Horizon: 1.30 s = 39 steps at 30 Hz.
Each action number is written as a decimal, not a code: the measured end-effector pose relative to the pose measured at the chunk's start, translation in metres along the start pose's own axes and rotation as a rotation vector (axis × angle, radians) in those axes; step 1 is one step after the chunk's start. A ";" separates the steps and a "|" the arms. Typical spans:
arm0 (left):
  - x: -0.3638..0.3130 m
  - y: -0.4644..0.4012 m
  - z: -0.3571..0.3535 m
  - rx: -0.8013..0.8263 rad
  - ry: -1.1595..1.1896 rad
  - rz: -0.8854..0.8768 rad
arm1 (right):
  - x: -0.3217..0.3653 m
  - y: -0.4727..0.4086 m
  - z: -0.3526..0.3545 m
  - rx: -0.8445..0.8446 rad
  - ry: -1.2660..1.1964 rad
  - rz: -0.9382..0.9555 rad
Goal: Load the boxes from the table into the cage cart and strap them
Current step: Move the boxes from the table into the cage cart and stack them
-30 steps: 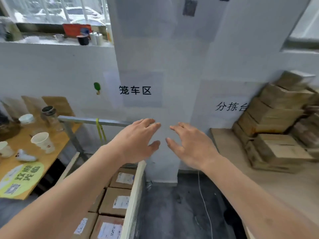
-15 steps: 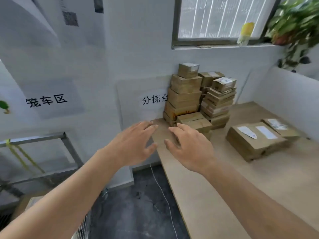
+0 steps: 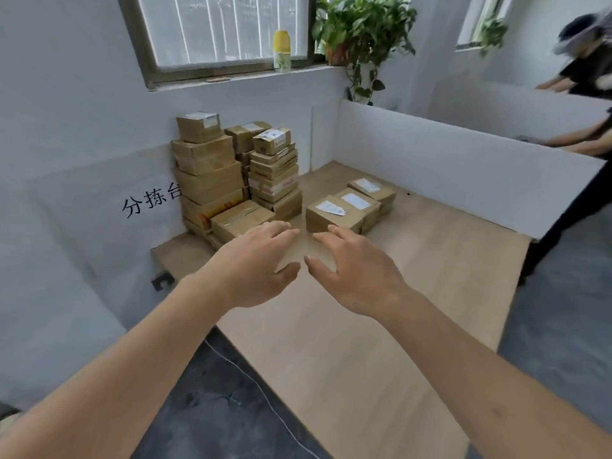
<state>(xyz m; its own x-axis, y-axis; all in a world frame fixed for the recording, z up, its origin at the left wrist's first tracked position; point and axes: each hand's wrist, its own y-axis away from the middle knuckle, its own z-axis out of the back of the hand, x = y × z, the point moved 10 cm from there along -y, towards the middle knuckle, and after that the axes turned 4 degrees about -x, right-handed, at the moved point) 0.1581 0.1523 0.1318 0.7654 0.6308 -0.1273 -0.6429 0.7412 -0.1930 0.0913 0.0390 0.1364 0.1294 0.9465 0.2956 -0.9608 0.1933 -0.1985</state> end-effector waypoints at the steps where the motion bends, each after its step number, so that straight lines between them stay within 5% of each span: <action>1: -0.012 -0.004 -0.002 0.002 0.001 -0.026 | -0.010 0.007 0.004 -0.010 0.000 -0.025; 12: -0.167 -0.043 -0.013 -0.036 -0.037 -0.140 | -0.137 0.081 0.069 -0.103 -0.013 -0.121; 23: -0.322 -0.078 -0.061 -0.009 -0.061 -0.003 | -0.302 0.140 0.124 -0.001 0.031 -0.041; 31: -0.363 -0.118 -0.076 0.002 -0.057 0.048 | -0.354 0.122 0.132 0.034 0.005 0.034; 39: -0.332 -0.174 -0.111 0.016 -0.064 0.141 | -0.394 0.052 0.097 0.130 -0.009 0.102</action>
<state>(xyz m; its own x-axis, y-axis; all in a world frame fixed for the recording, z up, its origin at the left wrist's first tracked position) 0.0186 -0.2113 0.0994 0.6643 0.7421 -0.0898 -0.7449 0.6473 -0.1616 -0.0331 -0.3493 0.0998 0.0281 0.9571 0.2884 -0.9926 0.0608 -0.1052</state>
